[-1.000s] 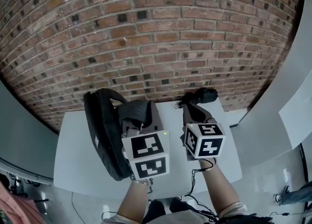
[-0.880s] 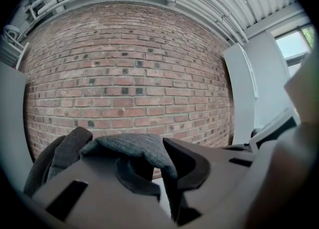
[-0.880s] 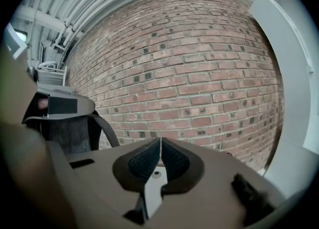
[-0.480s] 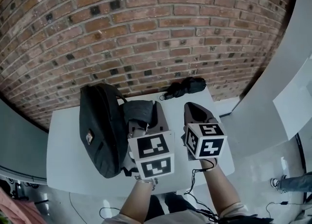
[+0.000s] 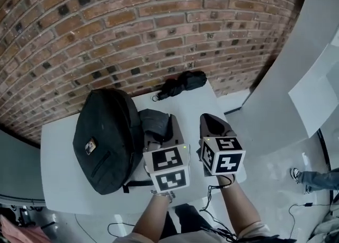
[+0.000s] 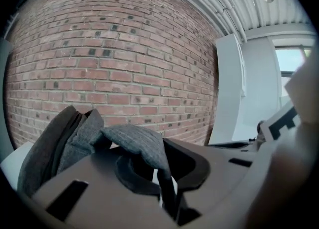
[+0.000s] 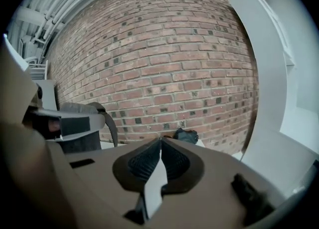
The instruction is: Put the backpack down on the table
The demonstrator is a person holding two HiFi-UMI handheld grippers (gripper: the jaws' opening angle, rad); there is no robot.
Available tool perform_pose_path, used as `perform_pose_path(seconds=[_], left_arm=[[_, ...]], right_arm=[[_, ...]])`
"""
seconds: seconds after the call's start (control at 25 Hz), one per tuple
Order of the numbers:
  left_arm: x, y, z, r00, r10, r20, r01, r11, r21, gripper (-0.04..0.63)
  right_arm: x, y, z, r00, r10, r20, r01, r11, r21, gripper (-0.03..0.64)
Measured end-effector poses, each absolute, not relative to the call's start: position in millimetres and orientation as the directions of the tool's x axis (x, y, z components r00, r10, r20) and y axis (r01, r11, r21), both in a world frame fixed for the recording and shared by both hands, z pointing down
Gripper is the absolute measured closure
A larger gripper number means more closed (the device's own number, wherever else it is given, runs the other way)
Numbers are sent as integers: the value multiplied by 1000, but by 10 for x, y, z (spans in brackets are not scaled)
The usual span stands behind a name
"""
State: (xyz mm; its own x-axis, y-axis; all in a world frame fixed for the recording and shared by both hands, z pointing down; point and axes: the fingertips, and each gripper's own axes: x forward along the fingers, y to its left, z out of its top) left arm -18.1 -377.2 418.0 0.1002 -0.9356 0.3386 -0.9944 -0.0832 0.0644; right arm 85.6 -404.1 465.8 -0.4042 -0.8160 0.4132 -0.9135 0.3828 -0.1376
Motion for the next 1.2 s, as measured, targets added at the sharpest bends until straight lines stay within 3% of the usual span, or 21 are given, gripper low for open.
perform_pose_path(seconds=[0.44,1.2], left_arm=[[374,-3779,5125,212,-871,443,-974,-152,167,558],[793,-3660,6177,275,-773,572,-960,-185,211,558]], right_arm=[[1317,-3978,5414,-346,-792,503,-938,311,-156,586],[1627,-3792,6260,-310,-742,594,-951,251,-183,586]])
